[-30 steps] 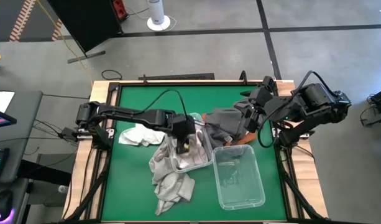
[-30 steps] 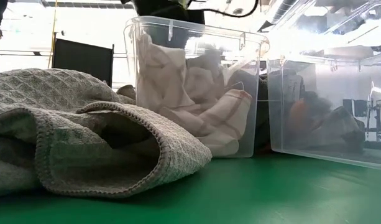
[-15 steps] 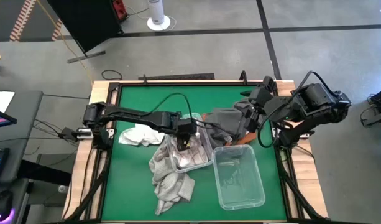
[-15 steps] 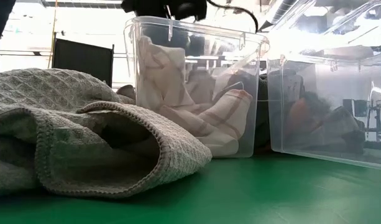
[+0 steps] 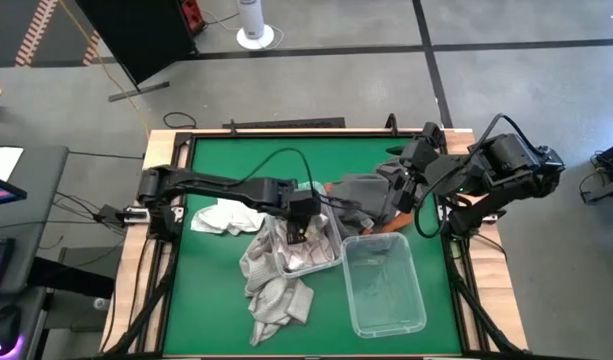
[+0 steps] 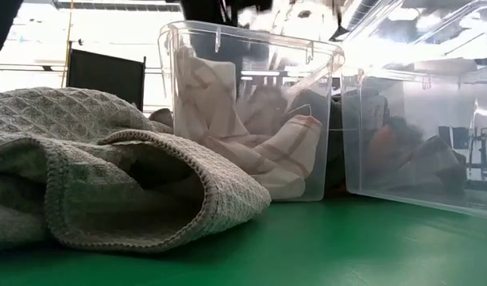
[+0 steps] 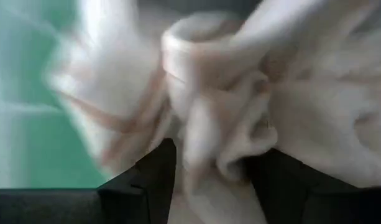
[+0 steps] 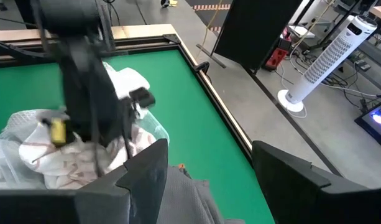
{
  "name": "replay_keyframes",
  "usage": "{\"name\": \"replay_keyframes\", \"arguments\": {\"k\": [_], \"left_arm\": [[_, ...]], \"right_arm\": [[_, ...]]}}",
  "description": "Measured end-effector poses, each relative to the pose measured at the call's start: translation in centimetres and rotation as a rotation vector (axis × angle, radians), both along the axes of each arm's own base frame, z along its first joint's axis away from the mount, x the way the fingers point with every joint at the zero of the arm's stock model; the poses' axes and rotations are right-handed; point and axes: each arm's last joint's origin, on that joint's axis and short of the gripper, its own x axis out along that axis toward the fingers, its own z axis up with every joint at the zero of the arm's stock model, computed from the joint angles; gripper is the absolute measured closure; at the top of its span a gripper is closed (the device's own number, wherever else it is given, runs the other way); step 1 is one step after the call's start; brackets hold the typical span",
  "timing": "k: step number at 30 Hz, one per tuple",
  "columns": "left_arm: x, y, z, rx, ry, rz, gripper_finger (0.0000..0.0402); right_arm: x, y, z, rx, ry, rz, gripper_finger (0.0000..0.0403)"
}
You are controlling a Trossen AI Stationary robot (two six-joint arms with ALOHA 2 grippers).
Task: Sort microfiber towel by color & place in baskets
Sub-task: Put the white patterned microfiber towel into the left transparent bin, then put the grey microfiber towel into the right transparent bin
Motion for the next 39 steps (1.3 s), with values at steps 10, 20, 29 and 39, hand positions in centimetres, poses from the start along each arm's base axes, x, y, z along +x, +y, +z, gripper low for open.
{"name": "replay_keyframes", "arguments": {"k": [10,20,29,39], "left_arm": [[-4.4,-1.0,8.5,-0.123,-0.206,-0.158,0.0214],[-9.5,-9.6,7.9,-0.223,-0.156,-0.276,0.0214],[-11.4,-14.3,4.0,-0.18,0.042,-0.076,0.0214],[-11.0,-17.2,-1.2,-0.002,0.196,0.084,0.0214]], "right_arm": [[0.0,0.0,0.0,0.002,-0.001,-0.002,0.014],[-0.1,-0.1,-0.2,-0.01,0.025,-0.001,0.014],[-0.2,-0.1,-0.2,-0.031,0.039,0.004,0.014],[0.0,0.0,0.0,-0.093,0.054,0.055,0.014]]}}
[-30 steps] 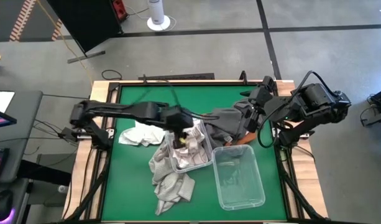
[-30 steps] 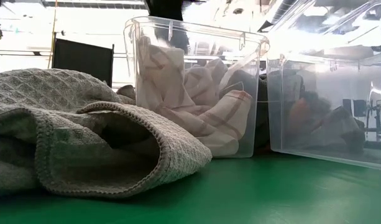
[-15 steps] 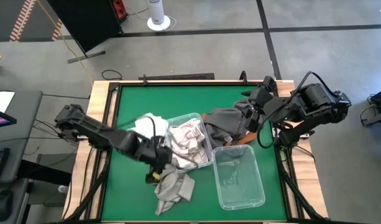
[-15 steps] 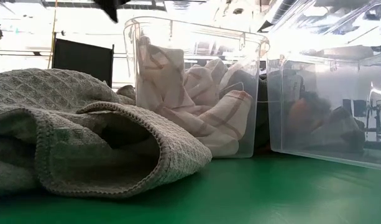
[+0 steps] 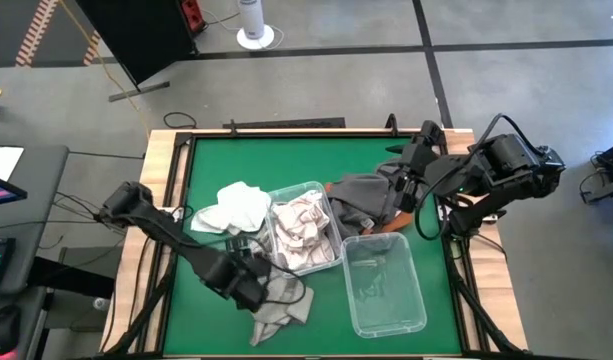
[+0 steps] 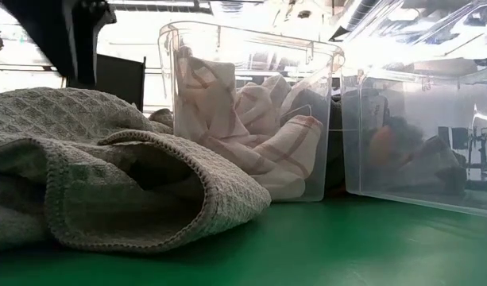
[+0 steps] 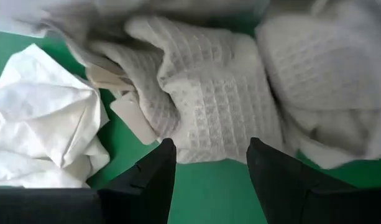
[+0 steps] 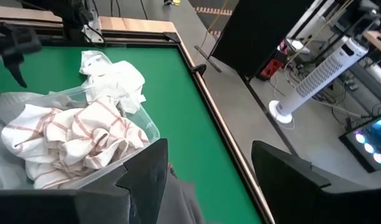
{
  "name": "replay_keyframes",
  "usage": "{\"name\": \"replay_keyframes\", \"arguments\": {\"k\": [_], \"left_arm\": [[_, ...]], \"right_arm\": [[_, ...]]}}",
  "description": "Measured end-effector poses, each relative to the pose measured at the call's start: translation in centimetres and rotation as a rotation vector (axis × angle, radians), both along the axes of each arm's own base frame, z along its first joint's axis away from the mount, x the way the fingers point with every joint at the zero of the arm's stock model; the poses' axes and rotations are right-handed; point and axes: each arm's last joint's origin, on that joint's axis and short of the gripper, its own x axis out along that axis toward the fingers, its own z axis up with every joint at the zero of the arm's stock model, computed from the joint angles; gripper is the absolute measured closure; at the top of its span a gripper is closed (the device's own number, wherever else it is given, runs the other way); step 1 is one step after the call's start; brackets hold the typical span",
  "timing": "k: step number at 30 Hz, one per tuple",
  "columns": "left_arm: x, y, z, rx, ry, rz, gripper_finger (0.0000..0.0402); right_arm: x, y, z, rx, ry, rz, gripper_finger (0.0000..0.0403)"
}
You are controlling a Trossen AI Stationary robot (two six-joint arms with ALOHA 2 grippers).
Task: Sort microfiber towel by color & place in baskets
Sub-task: Put the grey microfiber towel into the right transparent bin
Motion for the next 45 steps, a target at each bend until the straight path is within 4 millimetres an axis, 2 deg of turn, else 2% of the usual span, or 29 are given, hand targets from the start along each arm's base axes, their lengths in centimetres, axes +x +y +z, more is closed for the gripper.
{"name": "replay_keyframes", "arguments": {"k": [7,10,13,15,20,23,27,32,37,45], "left_arm": [[1.9,-0.9,-5.0,0.093,0.133,-0.032,0.0214],[2.2,-0.7,-5.5,0.103,0.148,-0.024,0.0214],[2.2,-0.4,-5.1,0.097,0.141,-0.021,0.0214],[1.9,-0.2,-4.0,0.082,0.117,-0.02,0.0214],[0.6,0.6,1.0,0.008,-0.008,-0.024,0.0214],[-0.8,1.5,4.4,-0.03,-0.121,-0.022,0.0214],[-3.0,3.3,8.4,0.003,-0.301,0.004,0.0214],[-5.6,5.6,12.0,0.132,-0.534,0.075,0.0214],[-6.8,6.5,13.8,0.163,-0.647,0.091,0.0214],[-6.8,6.6,13.8,0.2,-0.625,0.04,0.0214]], "right_arm": [[0.0,0.0,0.0,-0.015,0.009,0.011,0.014],[0.0,0.0,0.0,-0.02,0.019,0.013,0.014],[-0.2,-0.1,-0.2,-0.026,0.039,0.013,0.014],[-0.3,-0.3,-0.4,-0.031,0.07,0.004,0.014],[0.2,-1.6,-2.1,-0.015,0.141,-0.075,0.014],[1.4,-2.1,-4.4,0.028,0.229,-0.075,0.014],[2.9,-3.0,-8.3,0.041,0.357,-0.078,0.014],[4.4,-6.0,-11.9,0.17,0.43,-0.06,0.0149],[4.6,-9.2,-13.8,0.219,0.472,-0.105,0.0164],[4.4,-12.1,-17.9,0.45,0.49,-0.04,0.0168]]}}
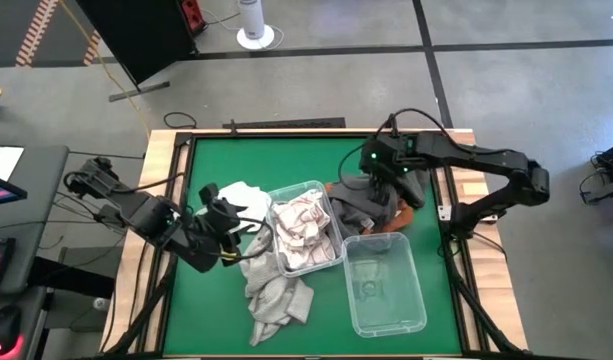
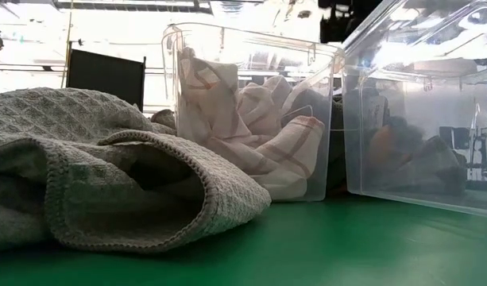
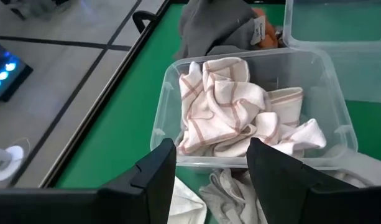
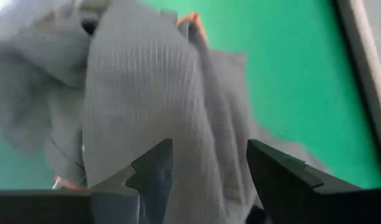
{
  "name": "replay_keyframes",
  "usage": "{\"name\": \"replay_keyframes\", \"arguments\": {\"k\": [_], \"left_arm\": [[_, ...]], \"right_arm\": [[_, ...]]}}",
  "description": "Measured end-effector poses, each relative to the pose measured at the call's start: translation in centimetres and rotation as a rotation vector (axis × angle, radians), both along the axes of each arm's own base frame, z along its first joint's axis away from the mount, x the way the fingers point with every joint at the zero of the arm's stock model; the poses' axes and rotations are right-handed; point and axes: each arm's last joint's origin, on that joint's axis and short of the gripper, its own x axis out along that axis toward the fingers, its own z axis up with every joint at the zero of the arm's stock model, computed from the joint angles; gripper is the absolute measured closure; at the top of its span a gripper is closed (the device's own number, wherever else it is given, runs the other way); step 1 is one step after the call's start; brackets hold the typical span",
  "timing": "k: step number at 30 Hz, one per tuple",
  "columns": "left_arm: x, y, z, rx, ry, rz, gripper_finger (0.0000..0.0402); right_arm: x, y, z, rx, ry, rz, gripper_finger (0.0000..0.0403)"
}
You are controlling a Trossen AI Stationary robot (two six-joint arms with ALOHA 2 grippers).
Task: Sort microfiber towel by color & place in baskets
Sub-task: Put the grey microfiber towel into the right transparent bin
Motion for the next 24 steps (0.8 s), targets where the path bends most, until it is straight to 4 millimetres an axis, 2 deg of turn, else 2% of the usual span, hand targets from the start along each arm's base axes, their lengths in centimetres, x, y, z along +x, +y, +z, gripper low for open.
{"name": "replay_keyframes", "arguments": {"k": [5,10,14,20,24], "left_arm": [[0.2,0.2,0.0,0.003,0.0,0.005,0.0214],[0.7,0.7,0.2,0.013,-0.043,0.055,0.0214],[2.1,1.9,0.2,0.053,-0.047,0.087,0.0214],[4.7,3.8,-0.6,0.127,0.006,0.107,0.0214],[6.5,4.9,-1.5,0.134,0.065,0.083,0.0214]], "right_arm": [[-0.2,-0.7,-1.3,0.125,-0.023,0.044,0.0168],[-0.2,-0.6,-1.6,0.131,-0.022,0.053,0.019],[-0.1,-0.3,-1.6,0.12,-0.018,0.092,0.0241],[0.1,0.2,-1.5,0.116,-0.019,0.121,0.0375],[-0.1,0.2,-1.2,0.12,-0.009,0.119,0.0381]]}}
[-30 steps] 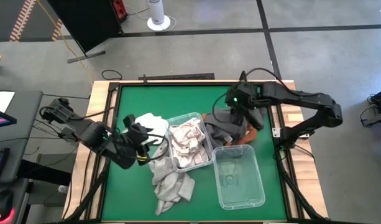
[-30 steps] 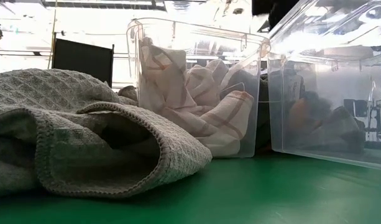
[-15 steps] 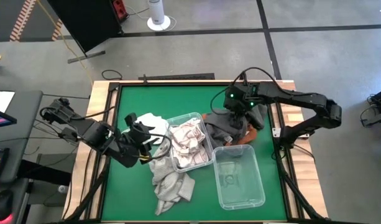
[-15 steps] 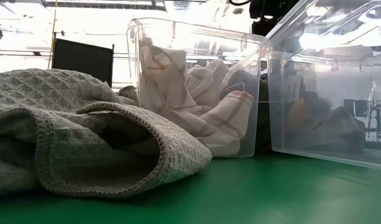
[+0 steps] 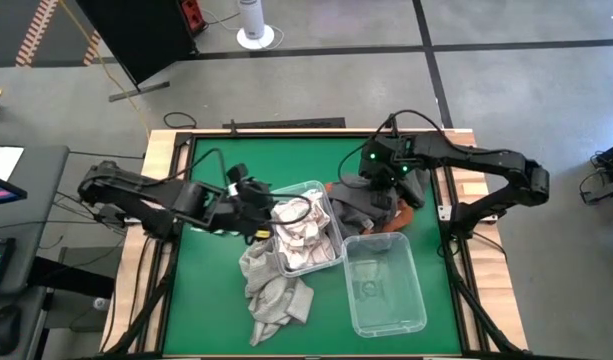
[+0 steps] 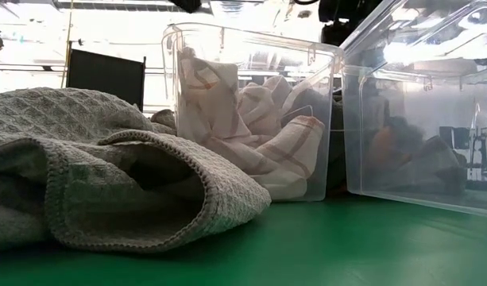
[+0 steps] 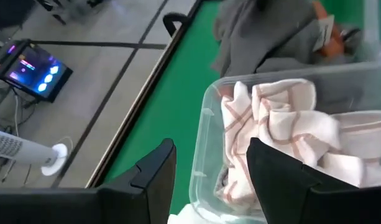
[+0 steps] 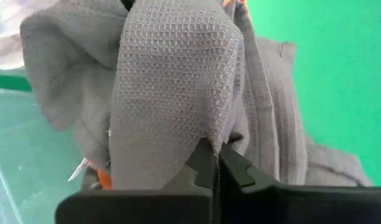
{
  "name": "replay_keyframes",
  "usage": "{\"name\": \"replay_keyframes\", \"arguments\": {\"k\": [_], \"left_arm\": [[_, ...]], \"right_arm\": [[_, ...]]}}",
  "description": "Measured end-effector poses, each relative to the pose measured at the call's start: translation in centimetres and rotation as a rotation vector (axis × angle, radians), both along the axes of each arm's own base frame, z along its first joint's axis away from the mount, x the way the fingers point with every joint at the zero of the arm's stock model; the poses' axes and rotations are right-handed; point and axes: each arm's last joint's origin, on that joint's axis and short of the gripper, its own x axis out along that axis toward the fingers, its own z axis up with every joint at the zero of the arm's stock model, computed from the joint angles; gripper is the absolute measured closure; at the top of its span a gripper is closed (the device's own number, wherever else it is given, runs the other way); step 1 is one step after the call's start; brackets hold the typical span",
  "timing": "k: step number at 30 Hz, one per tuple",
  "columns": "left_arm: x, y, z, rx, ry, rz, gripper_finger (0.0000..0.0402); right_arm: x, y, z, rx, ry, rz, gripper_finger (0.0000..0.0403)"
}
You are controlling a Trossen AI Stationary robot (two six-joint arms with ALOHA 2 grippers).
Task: Sort microfiber towel by color & place in baskets
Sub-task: Put the grey microfiber towel into the right transparent bin
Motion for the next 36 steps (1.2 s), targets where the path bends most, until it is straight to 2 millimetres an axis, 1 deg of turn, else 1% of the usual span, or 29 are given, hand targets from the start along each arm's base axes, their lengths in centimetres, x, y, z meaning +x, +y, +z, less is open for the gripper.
{"name": "replay_keyframes", "arguments": {"k": [2,4,9,11,14,16,18,23,26,29,36], "left_arm": [[0.6,0.3,-0.3,0.017,0.021,-0.013,0.0214],[1.0,0.5,-0.5,0.039,0.041,-0.026,0.0214],[1.4,1.3,-0.1,0.057,0.024,-0.028,0.0214],[1.6,1.7,0.0,0.05,0.019,-0.045,0.0214],[1.9,2.5,0.1,0.036,0.02,-0.067,0.0214],[2.1,2.9,0.2,0.047,0.015,-0.078,0.0214],[2.5,3.2,0.6,0.06,-0.015,-0.101,0.0214],[3.5,3.3,1.9,0.094,-0.132,-0.198,0.0214],[3.9,3.5,2.5,0.084,-0.191,-0.242,0.0214],[4.0,3.8,2.6,0.074,-0.206,-0.25,0.0214],[4.0,4.1,2.5,0.068,-0.195,-0.259,0.0214]], "right_arm": [[-0.2,0.2,1.2,-0.008,0.012,-0.001,0.0379],[-0.4,0.6,3.3,-0.05,-0.023,0.004,0.0383],[-1.5,2.8,10.5,-0.116,-0.261,0.068,0.0386],[-2.5,3.8,13.4,-0.135,-0.376,0.099,0.0386],[-4.4,5.0,17.0,-0.162,-0.534,0.133,0.0386],[-5.6,5.8,18.9,-0.176,-0.642,0.149,0.0386],[-6.8,6.4,20.3,-0.177,-0.739,0.167,0.0386],[-9.0,7.7,22.6,-0.188,-0.936,0.201,0.0386],[-10.0,8.5,23.2,-0.144,-1.002,0.225,0.0386],[-10.6,9.2,23.1,-0.075,-0.992,0.245,0.0382],[-10.8,10.8,22.2,0.028,-0.906,0.319,0.0383]]}}
